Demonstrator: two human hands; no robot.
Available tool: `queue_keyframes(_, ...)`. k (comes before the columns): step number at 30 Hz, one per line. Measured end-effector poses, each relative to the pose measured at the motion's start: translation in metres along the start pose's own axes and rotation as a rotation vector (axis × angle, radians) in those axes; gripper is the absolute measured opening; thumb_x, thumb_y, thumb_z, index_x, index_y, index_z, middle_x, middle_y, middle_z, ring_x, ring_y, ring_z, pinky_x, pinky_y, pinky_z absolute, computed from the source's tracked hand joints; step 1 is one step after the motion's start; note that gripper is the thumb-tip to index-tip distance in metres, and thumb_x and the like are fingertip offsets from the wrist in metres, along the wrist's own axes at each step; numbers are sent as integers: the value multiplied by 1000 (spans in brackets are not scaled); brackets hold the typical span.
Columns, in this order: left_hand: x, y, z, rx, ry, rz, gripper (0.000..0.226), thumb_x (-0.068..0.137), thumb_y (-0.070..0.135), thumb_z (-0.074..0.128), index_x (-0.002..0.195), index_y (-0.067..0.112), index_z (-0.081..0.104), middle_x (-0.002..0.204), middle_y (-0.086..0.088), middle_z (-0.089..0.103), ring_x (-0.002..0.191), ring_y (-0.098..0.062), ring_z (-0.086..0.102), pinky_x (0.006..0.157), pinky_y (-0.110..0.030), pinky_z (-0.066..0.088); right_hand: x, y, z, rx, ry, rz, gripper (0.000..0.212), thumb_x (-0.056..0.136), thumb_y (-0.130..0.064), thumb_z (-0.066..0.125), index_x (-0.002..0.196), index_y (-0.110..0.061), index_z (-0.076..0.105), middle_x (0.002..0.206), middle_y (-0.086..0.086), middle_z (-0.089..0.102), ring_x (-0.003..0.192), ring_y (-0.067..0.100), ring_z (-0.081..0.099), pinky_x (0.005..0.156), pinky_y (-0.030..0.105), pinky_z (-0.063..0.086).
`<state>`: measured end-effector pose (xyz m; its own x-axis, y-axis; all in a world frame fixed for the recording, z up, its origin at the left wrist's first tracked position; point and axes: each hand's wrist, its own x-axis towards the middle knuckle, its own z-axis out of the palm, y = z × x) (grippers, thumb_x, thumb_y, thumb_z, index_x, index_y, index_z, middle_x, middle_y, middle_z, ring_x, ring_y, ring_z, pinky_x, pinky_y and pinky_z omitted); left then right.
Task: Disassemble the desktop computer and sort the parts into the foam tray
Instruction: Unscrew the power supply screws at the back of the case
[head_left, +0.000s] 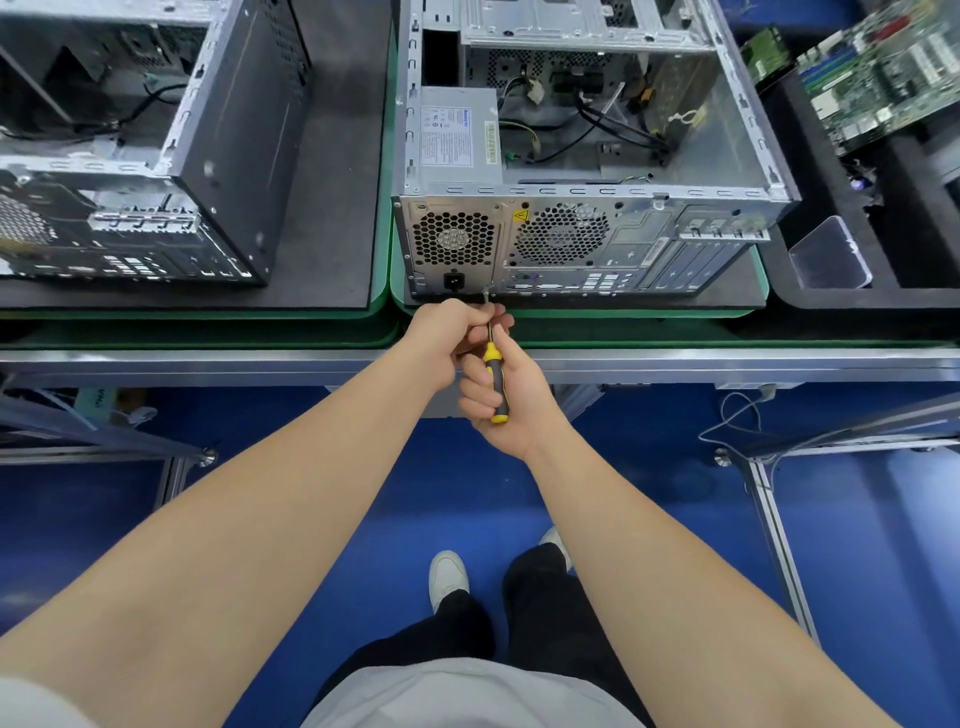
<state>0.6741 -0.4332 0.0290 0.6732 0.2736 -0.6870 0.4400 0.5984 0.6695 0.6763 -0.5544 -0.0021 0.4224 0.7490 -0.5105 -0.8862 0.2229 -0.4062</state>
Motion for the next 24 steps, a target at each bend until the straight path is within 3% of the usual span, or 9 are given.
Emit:
queue_keyframes(3,1,1,-2,24,3,20,19,97,6,61,111,-3,72,94,-22,66,98,-20,77,101,-41,56,3,2,3,119,-18,9,38,112,-44,44,88,-21,63,49,-5,38,27,6,25,25,22,19)
queue_keyframes(5,2,0,-3,42,8,14,19,98,7,60,111,-1,72,111,-22,73,97,-20,76,96,-39,58,4,2,5,40,78,-17,38,112,-42,43,85,-21,60,49,-3,35,28,9,21,28,21,14)
queue_keyframes(8,1,-1,-3,106,3,7,19,101,11,58,111,4,73,107,-10,78,84,-15,74,87,-36,58,4,3,12,-363,317,-139,34,110,-34,39,83,-19,51,57,3,31,38,16,18,41,28,10)
queue_keyframes(12,-2,0,-1,154,10,6,22,102,14,56,114,8,74,104,-4,79,98,-19,74,82,-35,58,6,12,25,-1099,670,-402,36,110,-31,34,77,-24,46,74,-4,55,68,20,49,53,32,29)
queue_keyframes(14,-3,1,-1,171,26,10,21,102,15,57,112,9,75,104,-5,79,101,-21,74,83,-35,59,7,17,23,-1331,780,-466,30,112,-33,33,91,-23,52,82,2,63,76,27,56,57,35,36)
queue_keyframes(17,-1,0,3,182,74,39,20,99,22,65,107,9,77,105,-7,79,104,-25,73,89,-39,60,8,16,16,-1593,897,-459,29,113,-38,30,113,-20,53,86,9,65,73,31,55,60,39,39)
queue_keyframes(21,0,-5,8,217,122,103,20,97,26,70,104,10,78,107,-6,78,105,-23,72,90,-38,60,10,16,13,-1571,873,-494,31,113,-40,31,108,-20,53,85,7,65,73,31,56,57,38,36)
queue_keyframes(24,0,-3,8,242,99,149,22,101,21,64,109,4,75,105,-9,78,99,-21,74,74,-28,60,11,8,12,-1274,740,-418,34,108,-39,35,89,-20,56,82,3,65,74,25,57,54,34,33)
